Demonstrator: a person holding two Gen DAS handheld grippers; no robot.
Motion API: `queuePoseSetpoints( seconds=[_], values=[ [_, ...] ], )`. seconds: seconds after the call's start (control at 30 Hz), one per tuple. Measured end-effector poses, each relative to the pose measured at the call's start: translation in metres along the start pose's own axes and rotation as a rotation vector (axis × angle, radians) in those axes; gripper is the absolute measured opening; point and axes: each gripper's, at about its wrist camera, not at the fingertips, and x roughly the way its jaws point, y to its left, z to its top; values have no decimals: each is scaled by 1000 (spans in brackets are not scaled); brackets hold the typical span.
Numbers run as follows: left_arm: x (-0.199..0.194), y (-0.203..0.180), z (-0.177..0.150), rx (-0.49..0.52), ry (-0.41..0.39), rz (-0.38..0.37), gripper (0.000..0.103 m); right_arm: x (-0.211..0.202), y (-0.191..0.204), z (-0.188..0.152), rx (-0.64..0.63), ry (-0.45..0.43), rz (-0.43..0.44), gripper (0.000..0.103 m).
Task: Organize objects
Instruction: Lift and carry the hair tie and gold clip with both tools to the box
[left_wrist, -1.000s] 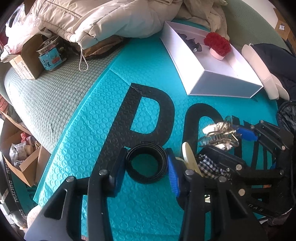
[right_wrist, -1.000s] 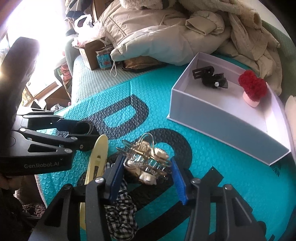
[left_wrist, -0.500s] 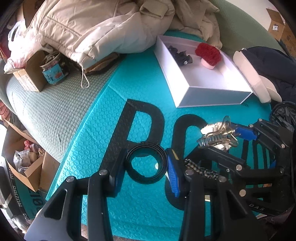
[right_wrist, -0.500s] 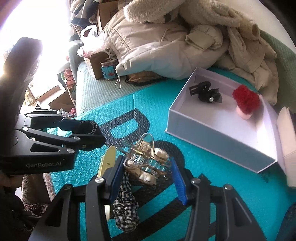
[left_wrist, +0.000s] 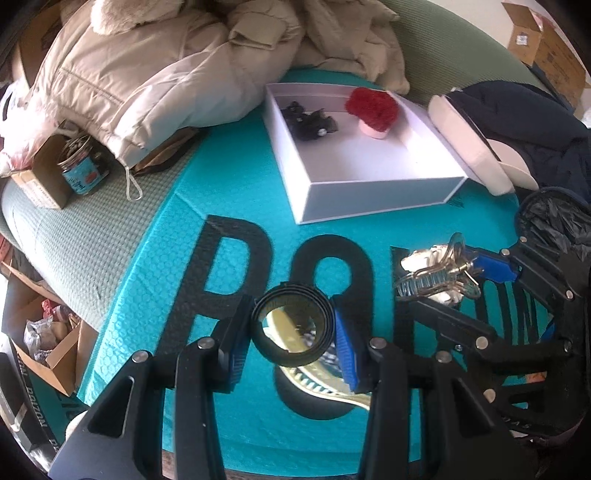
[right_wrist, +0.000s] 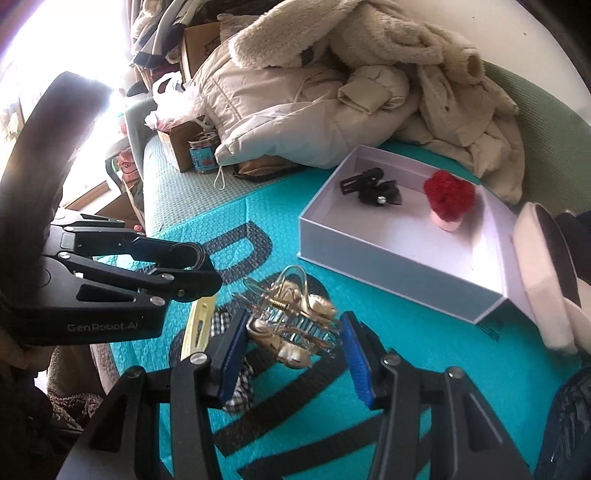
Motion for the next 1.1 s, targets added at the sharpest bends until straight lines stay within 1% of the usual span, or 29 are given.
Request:
queuePoseSetpoints(
  seconds=[0.27, 0.5, 0.63, 0.87, 1.1],
  values=[
    [-4, -36, -2, 44, -8, -19, 39, -24, -13, -20, 25, -8, -30, 50],
    [-2, -63, -7, 81, 2, -35, 39, -42, -24, -37, 46, -11, -56, 50],
    [0, -76, -7, 107, 10, -40, 39, -46, -29, -42, 59, -11, -66, 50],
    [9, -83, 3, 128, 33, -56, 39, -41, -38, -37, 82, 0, -71, 50],
    [24, -83, 28, 139, 53, -62, 39, -29, -48, -19, 91, 3, -50, 50]
  ],
)
